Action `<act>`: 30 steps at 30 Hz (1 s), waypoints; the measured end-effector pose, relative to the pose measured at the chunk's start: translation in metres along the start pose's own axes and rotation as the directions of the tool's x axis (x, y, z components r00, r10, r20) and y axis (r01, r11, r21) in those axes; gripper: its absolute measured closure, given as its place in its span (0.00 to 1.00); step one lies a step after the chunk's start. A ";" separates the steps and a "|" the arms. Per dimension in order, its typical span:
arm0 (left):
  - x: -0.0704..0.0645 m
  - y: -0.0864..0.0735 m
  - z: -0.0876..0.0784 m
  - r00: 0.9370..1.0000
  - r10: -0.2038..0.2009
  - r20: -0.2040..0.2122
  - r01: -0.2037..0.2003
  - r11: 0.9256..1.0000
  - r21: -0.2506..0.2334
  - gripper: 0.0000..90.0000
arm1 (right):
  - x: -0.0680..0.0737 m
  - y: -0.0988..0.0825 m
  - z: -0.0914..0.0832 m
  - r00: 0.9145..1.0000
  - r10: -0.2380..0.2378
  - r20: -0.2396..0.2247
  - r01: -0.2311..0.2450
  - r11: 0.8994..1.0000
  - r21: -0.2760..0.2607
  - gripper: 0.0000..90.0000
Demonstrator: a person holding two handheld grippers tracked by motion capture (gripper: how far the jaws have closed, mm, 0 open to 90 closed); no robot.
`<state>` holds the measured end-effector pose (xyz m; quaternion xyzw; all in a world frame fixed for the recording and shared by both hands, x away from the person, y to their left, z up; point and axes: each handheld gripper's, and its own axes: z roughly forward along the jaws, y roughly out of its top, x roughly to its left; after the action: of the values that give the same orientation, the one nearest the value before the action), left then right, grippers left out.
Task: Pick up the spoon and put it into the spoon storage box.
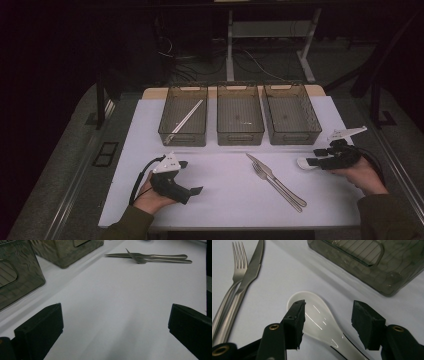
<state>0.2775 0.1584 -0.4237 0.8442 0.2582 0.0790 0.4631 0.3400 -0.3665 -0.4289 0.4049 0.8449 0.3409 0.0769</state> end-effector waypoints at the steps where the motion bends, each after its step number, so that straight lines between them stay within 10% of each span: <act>1: 0.000 0.000 0.000 1.000 -0.001 0.000 0.001 1.000 0.000 0.00 | 0.000 -0.001 0.000 1.000 -0.002 -0.001 0.002 1.000 0.003 0.49; 30: -0.001 0.000 0.000 1.000 0.001 0.000 -0.001 1.000 0.000 0.00 | 0.009 -0.011 0.009 0.995 -0.099 -0.019 0.100 0.992 0.075 0.61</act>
<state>0.2769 0.1580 -0.4231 0.8443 0.2577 0.0790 0.4631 0.3312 -0.3604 -0.4412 0.3623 0.8769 0.3075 0.0719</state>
